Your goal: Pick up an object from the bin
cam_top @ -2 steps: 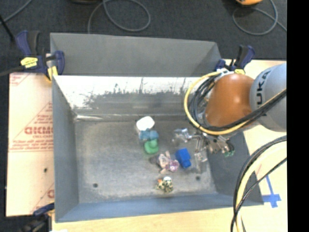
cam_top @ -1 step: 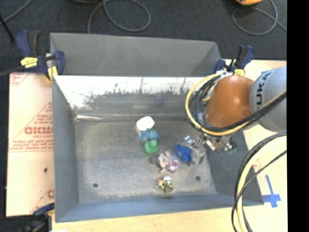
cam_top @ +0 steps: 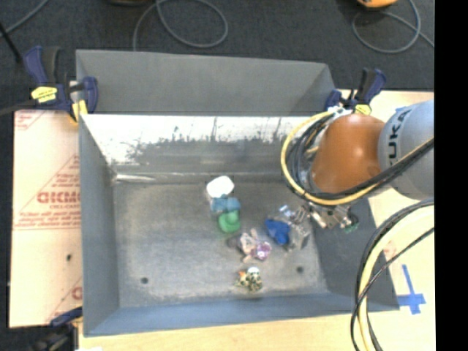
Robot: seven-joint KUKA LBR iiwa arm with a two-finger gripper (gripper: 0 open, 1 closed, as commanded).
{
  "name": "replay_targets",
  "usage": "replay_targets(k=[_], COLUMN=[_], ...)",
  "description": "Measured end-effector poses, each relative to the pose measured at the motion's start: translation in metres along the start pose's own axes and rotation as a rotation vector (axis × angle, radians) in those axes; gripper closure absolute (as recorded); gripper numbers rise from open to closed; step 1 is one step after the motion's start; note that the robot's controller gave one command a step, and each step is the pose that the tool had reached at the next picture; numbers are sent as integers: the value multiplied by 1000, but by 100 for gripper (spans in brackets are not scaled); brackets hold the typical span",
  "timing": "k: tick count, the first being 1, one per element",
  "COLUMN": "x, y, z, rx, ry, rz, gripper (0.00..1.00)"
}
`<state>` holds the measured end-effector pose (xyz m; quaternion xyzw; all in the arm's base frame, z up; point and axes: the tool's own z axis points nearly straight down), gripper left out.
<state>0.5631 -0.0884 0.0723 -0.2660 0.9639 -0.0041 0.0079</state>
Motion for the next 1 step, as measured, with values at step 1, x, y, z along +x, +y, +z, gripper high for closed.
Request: replay_targets(k=[1], x=[3], y=[-2], z=[-143], rx=[4], ry=[-5], rz=[-26], gripper=[100])
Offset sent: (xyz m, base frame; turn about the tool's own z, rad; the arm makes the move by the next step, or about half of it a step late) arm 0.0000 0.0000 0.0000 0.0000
